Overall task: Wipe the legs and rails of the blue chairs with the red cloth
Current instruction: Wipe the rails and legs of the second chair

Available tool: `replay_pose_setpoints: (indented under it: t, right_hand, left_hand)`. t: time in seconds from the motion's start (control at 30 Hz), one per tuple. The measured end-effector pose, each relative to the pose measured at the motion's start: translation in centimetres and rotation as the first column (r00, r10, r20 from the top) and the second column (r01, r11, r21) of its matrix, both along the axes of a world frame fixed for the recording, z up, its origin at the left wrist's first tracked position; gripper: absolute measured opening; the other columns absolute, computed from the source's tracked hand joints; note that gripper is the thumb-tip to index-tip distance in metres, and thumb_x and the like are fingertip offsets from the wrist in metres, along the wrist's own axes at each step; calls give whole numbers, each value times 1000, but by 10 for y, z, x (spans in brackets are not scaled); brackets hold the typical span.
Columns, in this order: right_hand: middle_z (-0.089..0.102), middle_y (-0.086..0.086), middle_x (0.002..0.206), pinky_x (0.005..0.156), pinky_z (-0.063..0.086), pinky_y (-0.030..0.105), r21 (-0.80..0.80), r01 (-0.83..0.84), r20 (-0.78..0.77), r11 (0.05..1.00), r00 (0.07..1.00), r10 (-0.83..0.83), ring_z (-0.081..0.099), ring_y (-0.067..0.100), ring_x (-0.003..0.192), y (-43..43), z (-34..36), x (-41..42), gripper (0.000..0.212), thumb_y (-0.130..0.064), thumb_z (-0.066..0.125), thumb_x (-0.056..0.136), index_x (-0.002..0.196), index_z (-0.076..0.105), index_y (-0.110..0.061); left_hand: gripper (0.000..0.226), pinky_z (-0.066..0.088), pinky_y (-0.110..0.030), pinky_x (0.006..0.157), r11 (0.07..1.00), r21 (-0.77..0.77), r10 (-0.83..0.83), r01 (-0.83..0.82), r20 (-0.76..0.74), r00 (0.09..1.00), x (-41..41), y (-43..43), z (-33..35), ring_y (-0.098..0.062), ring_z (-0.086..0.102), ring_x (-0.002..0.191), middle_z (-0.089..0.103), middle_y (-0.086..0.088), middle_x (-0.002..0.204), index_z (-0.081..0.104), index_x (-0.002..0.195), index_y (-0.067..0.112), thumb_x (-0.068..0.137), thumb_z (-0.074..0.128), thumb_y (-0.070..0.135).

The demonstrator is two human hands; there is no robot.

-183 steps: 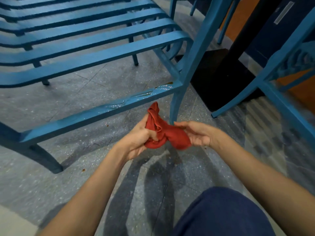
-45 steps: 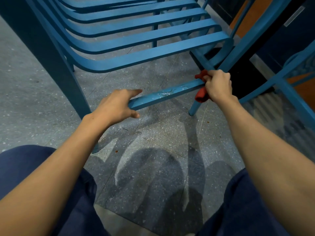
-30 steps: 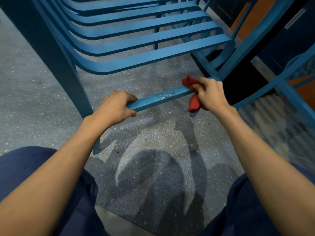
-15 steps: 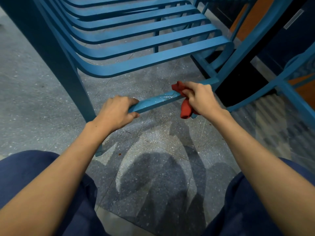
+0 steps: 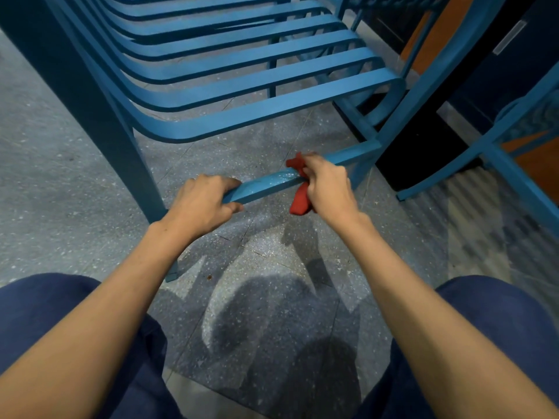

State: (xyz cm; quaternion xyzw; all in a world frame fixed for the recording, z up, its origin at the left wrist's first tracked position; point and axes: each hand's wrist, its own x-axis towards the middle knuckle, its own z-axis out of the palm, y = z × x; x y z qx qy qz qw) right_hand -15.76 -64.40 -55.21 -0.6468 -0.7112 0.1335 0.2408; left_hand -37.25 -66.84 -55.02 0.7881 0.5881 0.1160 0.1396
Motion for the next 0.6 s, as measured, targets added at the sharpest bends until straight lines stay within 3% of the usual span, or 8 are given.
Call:
replay_pose_setpoints:
  t: [0.1, 0.17, 0.4, 0.5, 0.6]
  right_hand:
    - [61, 4, 132, 98, 50, 46, 9, -65, -29, 998, 997, 65, 62, 24, 112, -7, -5, -6, 36, -7, 43, 98, 130, 58, -13]
    - [63, 2, 129, 95, 52, 46, 3, -52, -17, 999, 999, 52, 63, 22, 111, -3, -4, 2, 36, -7, 43, 97, 129, 59, -16]
    - [68, 8, 109, 81, 52, 41, -27, 229, 11, 973, 973, -229, 63, 32, 99, 15, 6, 19, 36, -5, 40, 93, 115, 65, -21]
    - [66, 1, 113, 86, 54, 42, 4, 181, -16, 983, 983, -181, 64, 25, 101, 9, 1, 2, 37, -1, 41, 93, 111, 66, -21]
    - [64, 2, 122, 90, 54, 47, 29, 76, -2, 997, 997, -76, 64, 23, 105, -1, -8, -13, 35, 0, 44, 95, 121, 63, -14]
  left_hand:
    - [41, 53, -39, 78, 1000, 19, 13, -13, 11, 1000, 1, -2, -1, -25, 63, 81, 70, -5, 97, 59, 124, 20, 85, 65, 33]
    - [41, 51, -38, 76, 1000, 19, 23, -23, 22, 1000, 2, -2, -1, -23, 62, 80, 70, -5, 96, 59, 124, 20, 85, 65, 31]
    - [43, 53, -40, 78, 999, 1, 39, -39, 32, 999, 3, -2, -1, -24, 63, 83, 70, -5, 99, 58, 125, 19, 85, 66, 31]
    - [42, 51, -39, 75, 999, -9, 52, -52, 8, 999, 3, -1, 0, -26, 63, 84, 70, -5, 97, 59, 125, 22, 85, 66, 32]
    - [43, 53, -41, 78, 998, -27, 53, -53, 13, 999, 4, 0, 0, -26, 63, 84, 70, -5, 98, 59, 125, 22, 84, 67, 32]
